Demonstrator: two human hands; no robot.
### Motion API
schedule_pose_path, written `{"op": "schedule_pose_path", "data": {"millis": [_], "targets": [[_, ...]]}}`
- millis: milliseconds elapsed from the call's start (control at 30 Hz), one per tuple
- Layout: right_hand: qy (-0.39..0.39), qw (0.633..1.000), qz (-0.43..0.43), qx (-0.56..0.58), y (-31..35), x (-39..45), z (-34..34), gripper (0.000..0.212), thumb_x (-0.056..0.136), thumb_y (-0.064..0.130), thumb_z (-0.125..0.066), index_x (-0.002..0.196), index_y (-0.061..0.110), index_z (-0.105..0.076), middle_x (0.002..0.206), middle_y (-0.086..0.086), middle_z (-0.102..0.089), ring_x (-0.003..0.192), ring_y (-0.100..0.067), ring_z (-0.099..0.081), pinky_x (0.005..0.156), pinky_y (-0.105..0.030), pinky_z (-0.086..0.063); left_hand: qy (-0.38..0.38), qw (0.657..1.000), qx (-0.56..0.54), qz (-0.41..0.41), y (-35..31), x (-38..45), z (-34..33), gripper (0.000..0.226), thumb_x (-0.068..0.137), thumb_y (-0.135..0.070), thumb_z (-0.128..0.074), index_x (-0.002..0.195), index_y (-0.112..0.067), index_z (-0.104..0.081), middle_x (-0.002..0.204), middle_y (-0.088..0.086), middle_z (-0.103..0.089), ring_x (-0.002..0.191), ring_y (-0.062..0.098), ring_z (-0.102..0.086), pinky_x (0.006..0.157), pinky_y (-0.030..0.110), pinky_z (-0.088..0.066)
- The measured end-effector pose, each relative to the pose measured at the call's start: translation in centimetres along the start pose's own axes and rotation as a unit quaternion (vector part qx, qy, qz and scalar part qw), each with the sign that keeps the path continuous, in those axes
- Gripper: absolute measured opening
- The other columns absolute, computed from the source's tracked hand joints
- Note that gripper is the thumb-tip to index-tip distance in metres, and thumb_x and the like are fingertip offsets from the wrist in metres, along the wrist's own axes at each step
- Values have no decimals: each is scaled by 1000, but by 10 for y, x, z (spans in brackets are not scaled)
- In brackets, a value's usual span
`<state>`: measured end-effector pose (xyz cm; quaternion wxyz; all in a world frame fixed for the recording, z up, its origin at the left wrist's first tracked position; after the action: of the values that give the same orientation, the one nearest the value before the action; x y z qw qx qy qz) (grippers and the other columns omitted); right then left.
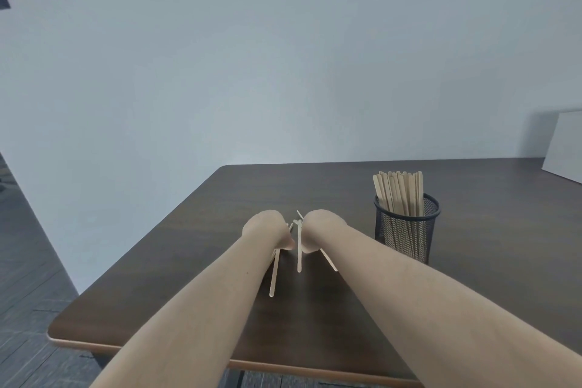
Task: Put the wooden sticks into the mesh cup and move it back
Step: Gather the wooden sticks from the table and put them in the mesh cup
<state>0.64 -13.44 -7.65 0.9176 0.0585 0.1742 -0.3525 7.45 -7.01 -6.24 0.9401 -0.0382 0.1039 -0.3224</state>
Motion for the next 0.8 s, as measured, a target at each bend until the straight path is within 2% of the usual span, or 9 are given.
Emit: {"op": "schedule_pose_path", "data": {"millis": [200,267,333,433,567,633,700,767,800], "targets": [[-23,999,-22,20,-4,8,-7,44,89,12,-42,131,12,-52,129,-5,-56,116,-31,-57,81,-36,-47,-26,999,-34,-3,2,4,-5,19,85,-15,-51,67,-13,-50,70,-1,-49,82,24,-53,71,28,-43],[-27,999,-22,22,-4,11,-7,49,89,12,-41,137,14,-48,134,-3,-54,120,-29,-56,81,-34,-45,-29,998,-53,5,2,2,-5,17,87,-10,-46,91,-8,-63,89,3,-59,92,25,-57,77,30,-46],[-28,999,-23,24,-5,9,-5,54,92,10,-38,146,16,-36,144,-2,-45,126,-28,-51,85,-35,-45,-34,997,-65,12,3,5,-5,32,90,-6,-41,115,-5,-60,118,9,-59,109,26,-59,87,32,-48],[-32,998,-42,42,-13,8,-4,55,97,9,-37,150,15,-28,150,-2,-38,132,-27,-45,97,-34,-44,-26,994,-104,11,2,7,-1,36,93,-6,-44,126,0,-54,132,14,-55,111,29,-60,96,34,-49],[-35,994,-72,69,-20,13,-7,47,93,9,-43,140,10,-41,138,-3,-50,125,-24,-52,90,-31,-44,-6,979,-201,34,-1,-1,-14,33,94,-3,-42,123,2,-57,126,15,-62,119,30,-59,99,36,-46],[-26,995,-63,67,-18,15,-7,48,94,10,-41,142,9,-41,145,-4,-43,129,-27,-49,94,-34,-44,-13,984,-177,16,-3,3,-17,33,94,-15,-41,117,1,-58,98,14,-66,93,29,-66,79,35,-52],[-17,997,-49,50,-17,14,-7,51,96,10,-38,147,9,-34,154,-3,-34,129,-28,-49,96,-35,-44,-20,983,-184,21,-3,5,-17,24,90,-20,-45,99,-4,-60,65,7,-50,58,22,-52,55,27,-42],[-15,997,-41,57,-17,17,-5,54,96,10,-36,150,8,-28,156,-5,-30,126,-28,-53,94,-36,-45,-17,986,-166,23,-3,0,-13,13,85,-19,-49,76,-9,-52,58,4,-46,50,20,-46,48,23,-36],[-14,997,-38,65,-17,17,-5,55,96,9,-35,150,9,-26,156,-6,-30,126,-28,-53,94,-35,-45,-27,987,-154,17,-3,-2,-9,12,84,-18,-50,75,-10,-52,61,5,-50,56,23,-52,50,24,-40]]}}
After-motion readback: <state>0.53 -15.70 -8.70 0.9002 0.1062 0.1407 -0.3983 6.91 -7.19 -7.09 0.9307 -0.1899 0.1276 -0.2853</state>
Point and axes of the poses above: each hand's wrist, its own x-axis towards the middle knuckle, its own z-axis out of the back of the hand, y = z × x, the point moved 9 cm from there along x, towards the middle knuckle
